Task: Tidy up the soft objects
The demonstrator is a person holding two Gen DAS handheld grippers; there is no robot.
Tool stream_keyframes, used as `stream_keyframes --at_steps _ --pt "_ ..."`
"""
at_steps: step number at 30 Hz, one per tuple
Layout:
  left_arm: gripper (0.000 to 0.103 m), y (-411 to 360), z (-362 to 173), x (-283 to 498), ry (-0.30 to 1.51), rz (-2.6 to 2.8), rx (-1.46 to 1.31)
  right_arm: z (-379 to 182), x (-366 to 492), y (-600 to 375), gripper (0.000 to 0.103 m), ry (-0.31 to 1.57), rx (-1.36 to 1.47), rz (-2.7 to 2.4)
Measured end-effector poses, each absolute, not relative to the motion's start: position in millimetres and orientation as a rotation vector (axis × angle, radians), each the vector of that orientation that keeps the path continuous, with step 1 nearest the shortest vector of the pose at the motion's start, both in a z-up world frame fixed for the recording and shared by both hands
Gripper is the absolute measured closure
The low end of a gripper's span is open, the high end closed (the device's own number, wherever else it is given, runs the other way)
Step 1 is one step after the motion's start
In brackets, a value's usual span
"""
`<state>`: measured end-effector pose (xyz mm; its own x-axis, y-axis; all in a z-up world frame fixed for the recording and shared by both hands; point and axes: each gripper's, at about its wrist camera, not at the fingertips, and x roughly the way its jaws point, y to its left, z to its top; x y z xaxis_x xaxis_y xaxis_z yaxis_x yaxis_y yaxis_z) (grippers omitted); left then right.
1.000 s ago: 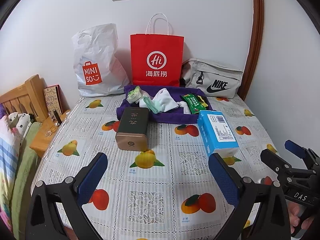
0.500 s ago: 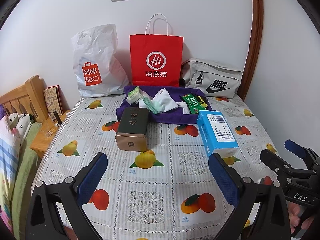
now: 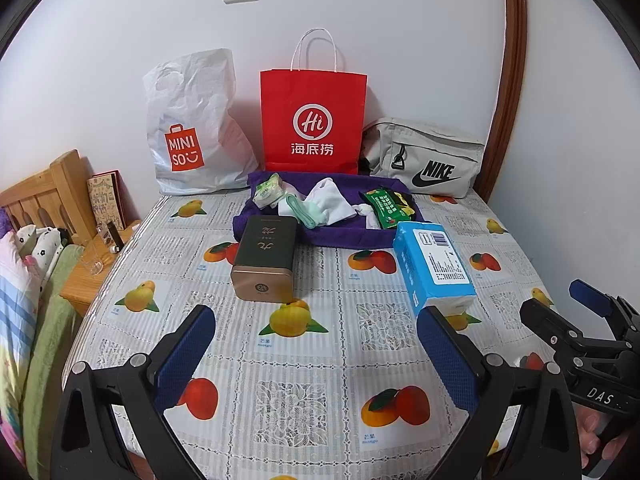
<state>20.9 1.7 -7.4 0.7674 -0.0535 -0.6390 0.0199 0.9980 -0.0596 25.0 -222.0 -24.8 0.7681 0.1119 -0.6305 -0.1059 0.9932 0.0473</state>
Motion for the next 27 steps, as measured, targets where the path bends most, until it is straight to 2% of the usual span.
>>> stream_keyframes --at_steps 27 --pt "0.001 6.0 -4.7 21.4 0.699 -0.043 -0.059 -26.1 23.8 -217.1 0.000 0.690 -0.001 0.127"
